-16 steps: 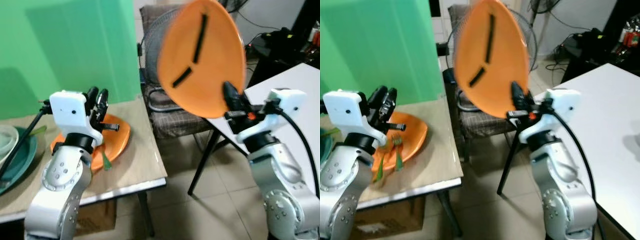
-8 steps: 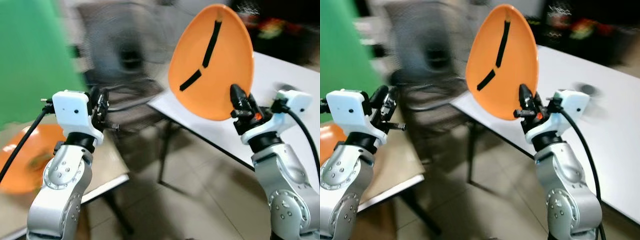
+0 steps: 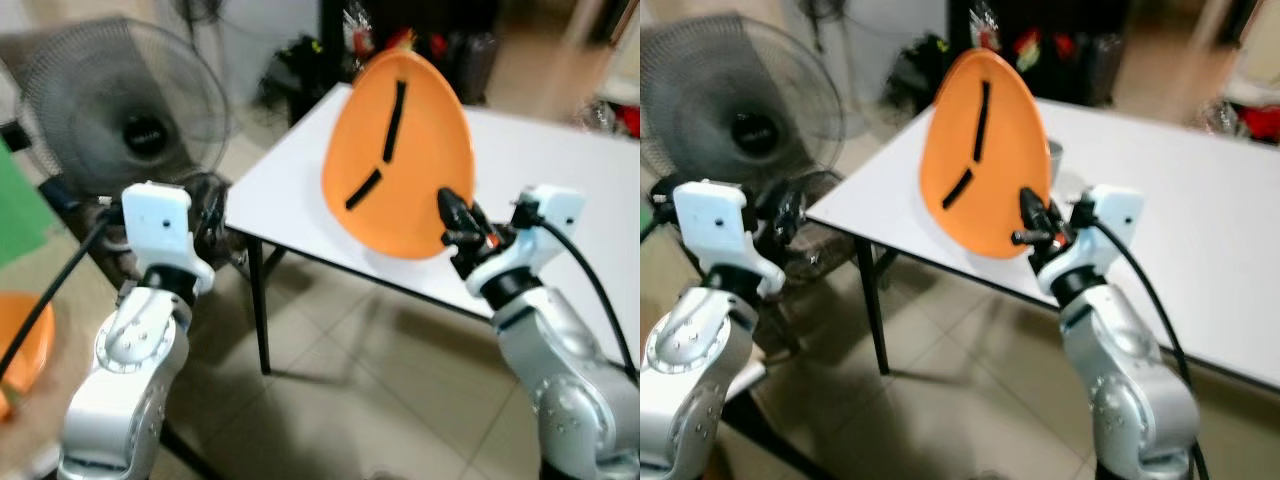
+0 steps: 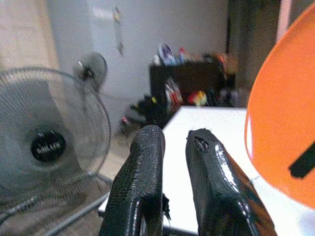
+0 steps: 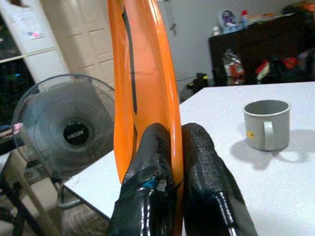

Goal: Setting the table

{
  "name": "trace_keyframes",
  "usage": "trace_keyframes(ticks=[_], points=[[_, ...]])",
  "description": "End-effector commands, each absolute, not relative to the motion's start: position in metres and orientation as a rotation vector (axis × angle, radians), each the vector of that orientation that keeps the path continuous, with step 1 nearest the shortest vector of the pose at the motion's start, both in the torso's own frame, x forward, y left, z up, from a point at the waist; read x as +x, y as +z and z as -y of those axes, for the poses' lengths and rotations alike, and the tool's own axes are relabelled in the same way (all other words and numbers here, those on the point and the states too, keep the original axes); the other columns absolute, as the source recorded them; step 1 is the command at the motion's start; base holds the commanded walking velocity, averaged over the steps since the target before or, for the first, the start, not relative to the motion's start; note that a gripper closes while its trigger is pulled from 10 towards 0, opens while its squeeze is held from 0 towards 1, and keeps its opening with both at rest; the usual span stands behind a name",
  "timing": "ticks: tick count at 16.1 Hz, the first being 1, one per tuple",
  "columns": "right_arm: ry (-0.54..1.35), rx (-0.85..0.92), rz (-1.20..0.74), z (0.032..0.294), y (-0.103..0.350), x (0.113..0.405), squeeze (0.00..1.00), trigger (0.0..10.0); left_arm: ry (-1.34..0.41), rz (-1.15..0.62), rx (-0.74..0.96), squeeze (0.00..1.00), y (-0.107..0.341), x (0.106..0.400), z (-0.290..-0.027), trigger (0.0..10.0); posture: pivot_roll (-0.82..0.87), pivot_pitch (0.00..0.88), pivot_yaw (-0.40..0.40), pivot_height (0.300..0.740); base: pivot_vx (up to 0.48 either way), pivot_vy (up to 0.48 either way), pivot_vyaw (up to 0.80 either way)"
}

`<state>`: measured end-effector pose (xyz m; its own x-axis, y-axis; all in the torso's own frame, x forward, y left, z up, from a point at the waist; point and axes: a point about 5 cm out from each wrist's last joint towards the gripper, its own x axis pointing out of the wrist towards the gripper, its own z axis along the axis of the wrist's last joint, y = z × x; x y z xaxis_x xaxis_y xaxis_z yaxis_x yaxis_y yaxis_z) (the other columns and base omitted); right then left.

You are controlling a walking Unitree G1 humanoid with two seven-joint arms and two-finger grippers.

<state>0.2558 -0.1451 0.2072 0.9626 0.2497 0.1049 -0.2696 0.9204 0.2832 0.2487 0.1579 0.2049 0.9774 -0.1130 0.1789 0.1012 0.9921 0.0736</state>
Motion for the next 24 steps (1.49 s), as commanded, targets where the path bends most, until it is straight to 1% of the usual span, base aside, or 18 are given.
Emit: trace_keyframes(ticks=[1,7,10,14,16,18,19,20,21,24], points=[[0.284,0.317,0.069,0.143,0.211,0.255,0.0,10.0,-0.124,0.171,0.077,0.0,0.204,0.251,-0.156,10.0,-0.08,0.0,0.015,0.74,0.0,0.0,-0.73],[0.317,0.293,0.011,0.136,0.202,0.253,0.0,10.0,-0.111,0.162,0.092,0.0,0.201,0.253,-0.157,10.0,-0.08,0.0,0.004,0.74,0.0,0.0,-0.7],[0.325,0.313,-0.026,0.132,0.196,0.249,0.0,10.0,-0.127,0.168,0.115,0.0,0.2,0.257,-0.156,10.0,-0.09,0.0,0.008,0.74,0.0,0.0,-0.7],[0.279,0.367,-0.099,0.136,0.183,0.246,0.0,10.0,-0.132,0.167,0.108,0.0,0.199,0.261,-0.155,10.0,-0.09,0.0,0.021,0.74,0.0,0.335,-0.7],[0.266,0.386,-0.106,0.137,0.183,0.247,0.0,10.0,-0.118,0.162,0.133,0.0,0.198,0.261,-0.157,10.0,-0.09,0.0,0.02,0.74,0.0,0.0,-0.71],[0.274,0.41,-0.126,0.135,0.182,0.249,0.0,10.0,-0.103,0.157,0.142,0.0,0.197,0.26,-0.159,10.0,-0.09,0.0,0.018,0.74,0.0,0.0,0.0],[0.285,0.417,-0.138,0.134,0.181,0.25,0.0,10.0,-0.099,0.149,0.101,0.0,0.196,0.259,-0.16,10.0,-0.09,0.0,0.016,0.74,0.0,0.0,0.0],[0.306,0.431,-0.169,0.132,0.178,0.251,0.0,10.0,-0.091,0.131,0.101,0.0,0.193,0.257,-0.162,10.0,-0.08,0.0,0.014,0.74,0.0,0.0,0.0],[0.32,0.429,-0.19,0.132,0.176,0.253,0.0,10.0,-0.085,0.08,0.136,0.0,0.185,0.255,-0.164,10.0,-0.08,0.0,0.013,0.74,0.0,0.0,0.0],[0.335,0.445,-0.191,0.132,0.177,0.259,0.0,10.0,-0.093,0.035,0.144,0.0,0.172,0.248,-0.168,10.0,-0.08,0.0,0.006,0.74,0.0,0.0,0.0]])
